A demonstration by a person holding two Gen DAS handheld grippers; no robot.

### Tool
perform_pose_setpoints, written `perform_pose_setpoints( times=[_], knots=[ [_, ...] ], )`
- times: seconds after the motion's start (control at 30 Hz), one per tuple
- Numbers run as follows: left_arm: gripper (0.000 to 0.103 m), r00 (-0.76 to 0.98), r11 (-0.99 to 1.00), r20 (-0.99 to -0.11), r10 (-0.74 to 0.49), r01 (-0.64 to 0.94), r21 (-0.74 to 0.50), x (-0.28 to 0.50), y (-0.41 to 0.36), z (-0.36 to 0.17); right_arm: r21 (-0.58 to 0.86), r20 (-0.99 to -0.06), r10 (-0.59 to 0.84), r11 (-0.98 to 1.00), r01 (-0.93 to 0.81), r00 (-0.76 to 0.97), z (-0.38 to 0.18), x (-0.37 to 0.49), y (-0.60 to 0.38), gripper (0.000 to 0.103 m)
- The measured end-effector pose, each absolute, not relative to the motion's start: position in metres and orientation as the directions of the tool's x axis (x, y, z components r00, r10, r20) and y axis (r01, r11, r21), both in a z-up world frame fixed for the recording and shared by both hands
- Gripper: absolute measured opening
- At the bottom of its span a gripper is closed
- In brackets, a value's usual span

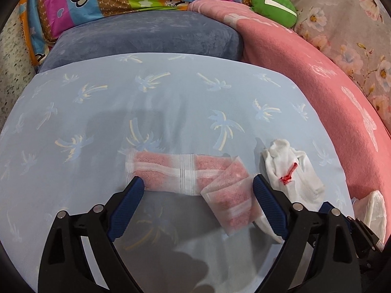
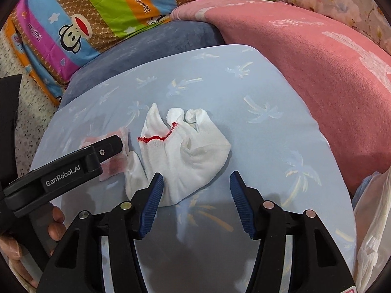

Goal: Collect trash
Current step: 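Grasp the pink packet with the left tool while the right tool grasps the white sock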

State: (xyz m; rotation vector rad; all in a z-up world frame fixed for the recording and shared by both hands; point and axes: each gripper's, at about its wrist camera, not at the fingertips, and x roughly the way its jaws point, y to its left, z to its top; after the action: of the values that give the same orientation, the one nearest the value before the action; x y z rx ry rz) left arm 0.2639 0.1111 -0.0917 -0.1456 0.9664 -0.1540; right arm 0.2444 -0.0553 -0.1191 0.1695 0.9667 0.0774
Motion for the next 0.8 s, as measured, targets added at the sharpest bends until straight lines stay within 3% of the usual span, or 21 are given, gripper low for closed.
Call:
perform_pose_setpoints(
  times=[0.2, 0.3, 0.37, 0.57, 0.7, 0.8],
  knots=[
    [0.079, 0.576, 0.983, -0.797, -0.181, 0.075, -0.169, 0.265, 0.109, -0.092, 0.157, -0.806, 0.134, 0.987, -0.010, 0.577, -0.121, 0.252, -0.047, 0.057],
    [0.070, 0.580, 0.983, -0.794, -0.181, 0.080, -0.165, 0.266, 0.109, -0.091, 0.132, -0.804, 0.117, 0.991, -0.016, 0.583, -0.121, 0.254, -0.042, 0.055],
    [0.060, 0.582, 0.983, -0.793, -0.182, 0.084, -0.164, 0.266, 0.108, -0.091, 0.115, -0.803, 0.106, 0.993, -0.022, 0.587, -0.122, 0.255, -0.039, 0.052],
    [0.031, 0.574, 0.978, -0.792, -0.208, 0.105, -0.180, 0.263, 0.104, -0.090, 0.137, -0.802, 0.131, 0.990, -0.033, 0.582, -0.122, 0.251, -0.037, 0.030],
    [0.020, 0.558, 0.973, -0.798, -0.228, 0.118, -0.196, 0.259, 0.101, -0.090, 0.172, -0.807, 0.165, 0.984, -0.042, 0.567, -0.121, 0.246, -0.035, 0.010],
    [0.016, 0.547, 0.970, -0.801, -0.242, 0.127, -0.206, 0.253, 0.098, -0.088, 0.178, -0.811, 0.169, 0.983, -0.039, 0.560, -0.119, 0.238, -0.035, 0.008]
  ],
)
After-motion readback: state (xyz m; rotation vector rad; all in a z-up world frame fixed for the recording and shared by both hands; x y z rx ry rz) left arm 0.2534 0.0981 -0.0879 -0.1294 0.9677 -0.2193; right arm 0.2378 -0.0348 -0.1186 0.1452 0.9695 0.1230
